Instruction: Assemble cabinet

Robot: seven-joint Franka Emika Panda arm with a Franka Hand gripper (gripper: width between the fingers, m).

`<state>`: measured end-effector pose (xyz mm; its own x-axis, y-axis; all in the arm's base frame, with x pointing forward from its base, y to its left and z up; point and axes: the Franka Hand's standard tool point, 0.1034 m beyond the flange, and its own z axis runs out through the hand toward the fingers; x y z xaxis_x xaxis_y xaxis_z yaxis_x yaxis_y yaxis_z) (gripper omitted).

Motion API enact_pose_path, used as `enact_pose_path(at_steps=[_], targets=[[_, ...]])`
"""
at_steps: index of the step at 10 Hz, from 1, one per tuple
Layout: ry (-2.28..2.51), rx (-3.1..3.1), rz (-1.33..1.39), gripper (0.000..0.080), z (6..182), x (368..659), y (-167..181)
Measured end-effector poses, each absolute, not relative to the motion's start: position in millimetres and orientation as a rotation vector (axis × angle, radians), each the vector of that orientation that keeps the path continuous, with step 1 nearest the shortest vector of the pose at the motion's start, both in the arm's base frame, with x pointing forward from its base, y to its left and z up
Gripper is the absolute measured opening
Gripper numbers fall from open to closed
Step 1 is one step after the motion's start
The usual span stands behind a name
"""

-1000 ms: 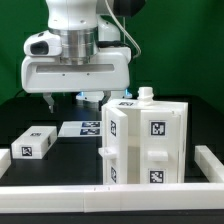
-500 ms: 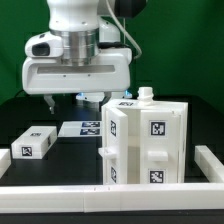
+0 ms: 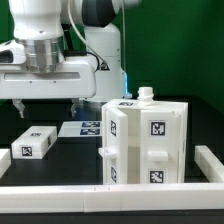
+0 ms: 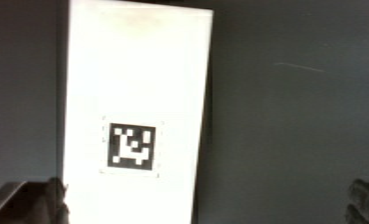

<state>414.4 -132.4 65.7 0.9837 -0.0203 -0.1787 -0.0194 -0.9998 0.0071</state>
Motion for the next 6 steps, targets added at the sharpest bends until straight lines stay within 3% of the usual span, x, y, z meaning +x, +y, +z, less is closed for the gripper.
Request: enact_pose_path(at_steps=[3, 6], targets=[[-0.044, 3.122, -0.284, 0.0796, 65.1, 414, -133], [-0.193, 3.129, -0.301, 0.0796, 53.4, 406, -165]])
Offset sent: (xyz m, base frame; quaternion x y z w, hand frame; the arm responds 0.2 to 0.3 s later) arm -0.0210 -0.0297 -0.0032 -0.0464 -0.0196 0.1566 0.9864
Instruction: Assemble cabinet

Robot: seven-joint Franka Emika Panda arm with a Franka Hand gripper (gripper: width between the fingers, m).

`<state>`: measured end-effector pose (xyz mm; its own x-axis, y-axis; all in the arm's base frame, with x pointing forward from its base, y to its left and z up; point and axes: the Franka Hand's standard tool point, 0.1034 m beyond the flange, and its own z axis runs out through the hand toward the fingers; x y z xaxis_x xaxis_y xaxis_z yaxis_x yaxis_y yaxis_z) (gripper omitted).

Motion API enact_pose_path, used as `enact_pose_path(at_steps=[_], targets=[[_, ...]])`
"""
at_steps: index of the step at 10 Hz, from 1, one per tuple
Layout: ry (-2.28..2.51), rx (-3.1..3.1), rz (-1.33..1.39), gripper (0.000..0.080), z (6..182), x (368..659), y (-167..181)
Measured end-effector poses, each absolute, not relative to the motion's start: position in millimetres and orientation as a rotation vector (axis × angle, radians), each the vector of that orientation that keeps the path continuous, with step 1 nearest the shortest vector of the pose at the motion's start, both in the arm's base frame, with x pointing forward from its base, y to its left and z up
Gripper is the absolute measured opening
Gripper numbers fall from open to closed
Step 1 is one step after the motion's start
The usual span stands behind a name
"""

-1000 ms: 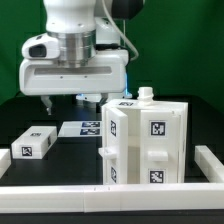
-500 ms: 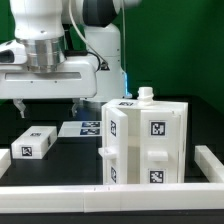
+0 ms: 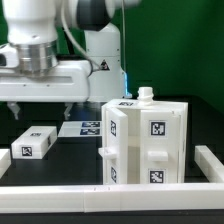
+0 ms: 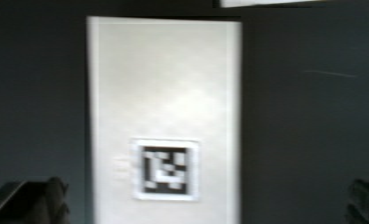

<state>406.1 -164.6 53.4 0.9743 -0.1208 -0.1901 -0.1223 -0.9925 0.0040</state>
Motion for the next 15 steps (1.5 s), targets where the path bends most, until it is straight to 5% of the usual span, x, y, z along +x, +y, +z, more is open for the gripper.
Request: enact_pose_path(at_steps=[15], targets=[[0.089, -3.144, 0.295, 0.0796, 19.8, 399, -161]])
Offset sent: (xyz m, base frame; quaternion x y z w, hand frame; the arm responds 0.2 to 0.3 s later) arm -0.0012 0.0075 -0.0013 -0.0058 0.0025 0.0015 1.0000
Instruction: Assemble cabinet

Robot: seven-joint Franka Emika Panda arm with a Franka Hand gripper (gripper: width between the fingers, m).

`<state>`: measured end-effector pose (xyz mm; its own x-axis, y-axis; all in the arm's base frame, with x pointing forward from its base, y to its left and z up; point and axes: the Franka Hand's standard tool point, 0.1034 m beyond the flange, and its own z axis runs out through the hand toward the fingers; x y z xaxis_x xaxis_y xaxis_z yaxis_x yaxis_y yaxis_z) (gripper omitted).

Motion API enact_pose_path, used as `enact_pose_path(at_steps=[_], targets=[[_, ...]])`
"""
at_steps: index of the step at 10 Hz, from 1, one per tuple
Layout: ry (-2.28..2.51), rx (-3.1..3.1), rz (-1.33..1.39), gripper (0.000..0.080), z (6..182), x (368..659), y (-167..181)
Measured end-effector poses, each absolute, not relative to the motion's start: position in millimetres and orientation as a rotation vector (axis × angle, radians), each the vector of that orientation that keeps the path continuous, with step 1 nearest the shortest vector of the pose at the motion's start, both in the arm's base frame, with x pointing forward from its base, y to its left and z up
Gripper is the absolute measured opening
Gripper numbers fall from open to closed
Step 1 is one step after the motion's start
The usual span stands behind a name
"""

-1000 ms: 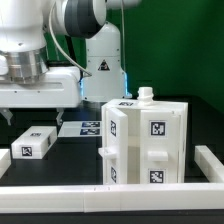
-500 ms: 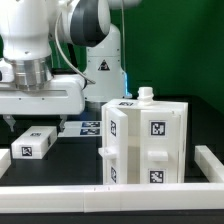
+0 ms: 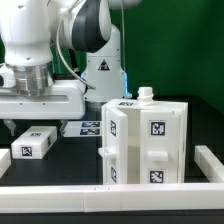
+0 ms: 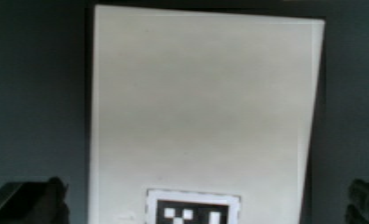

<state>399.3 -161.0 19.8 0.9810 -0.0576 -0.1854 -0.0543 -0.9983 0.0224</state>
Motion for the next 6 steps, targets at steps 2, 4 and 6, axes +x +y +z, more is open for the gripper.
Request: enact_pose_path(at_steps=[2, 4, 6], targets=[[-0.082, 3.11, -0.294, 0.0663, 19.2, 398.8, -161.1], [-0.08, 3.107, -0.284, 0.0563, 18.0, 399.4, -161.8], [-0.079, 3.107, -0.284, 0.0563, 18.1, 399.6, -161.8]])
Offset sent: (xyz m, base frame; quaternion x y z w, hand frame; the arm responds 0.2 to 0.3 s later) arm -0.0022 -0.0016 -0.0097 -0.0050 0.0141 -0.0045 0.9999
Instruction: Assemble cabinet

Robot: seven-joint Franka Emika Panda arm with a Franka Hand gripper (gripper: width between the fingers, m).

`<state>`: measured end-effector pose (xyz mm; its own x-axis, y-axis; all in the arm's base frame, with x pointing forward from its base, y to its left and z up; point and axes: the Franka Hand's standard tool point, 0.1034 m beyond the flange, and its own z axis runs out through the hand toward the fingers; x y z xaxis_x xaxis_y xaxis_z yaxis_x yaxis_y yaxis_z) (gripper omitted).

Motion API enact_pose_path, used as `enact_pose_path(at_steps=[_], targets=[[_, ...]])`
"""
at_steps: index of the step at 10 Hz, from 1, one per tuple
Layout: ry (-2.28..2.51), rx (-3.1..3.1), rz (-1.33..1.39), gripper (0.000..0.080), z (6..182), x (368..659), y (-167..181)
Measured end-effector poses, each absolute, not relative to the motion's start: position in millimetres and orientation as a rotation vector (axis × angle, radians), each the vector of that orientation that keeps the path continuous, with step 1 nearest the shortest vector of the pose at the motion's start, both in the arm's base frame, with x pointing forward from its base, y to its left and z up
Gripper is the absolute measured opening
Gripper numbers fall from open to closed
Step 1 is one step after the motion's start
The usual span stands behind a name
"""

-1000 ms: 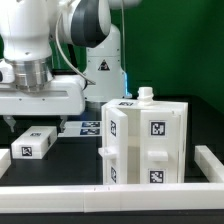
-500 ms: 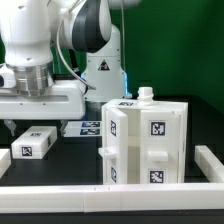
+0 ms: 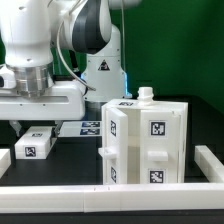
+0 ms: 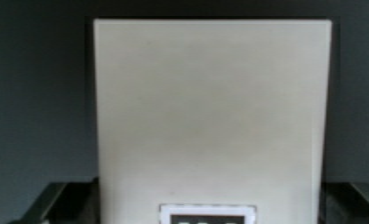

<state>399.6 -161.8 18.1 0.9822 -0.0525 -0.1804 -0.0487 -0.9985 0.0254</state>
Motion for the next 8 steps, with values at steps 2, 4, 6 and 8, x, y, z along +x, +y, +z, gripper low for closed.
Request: enact_pose_path(at_steps=[2, 4, 6, 8], targets=[[-0.079, 3.107, -0.284, 0.0563, 18.1, 400, -162], [-0.074, 3.108, -0.287, 0.0563, 19.4, 400, -160], [-0.034, 3.129, -0.287, 0.0563, 42.0, 409, -139], [-0.026, 3.151, -0.278, 0.0563, 73.5, 421, -107]])
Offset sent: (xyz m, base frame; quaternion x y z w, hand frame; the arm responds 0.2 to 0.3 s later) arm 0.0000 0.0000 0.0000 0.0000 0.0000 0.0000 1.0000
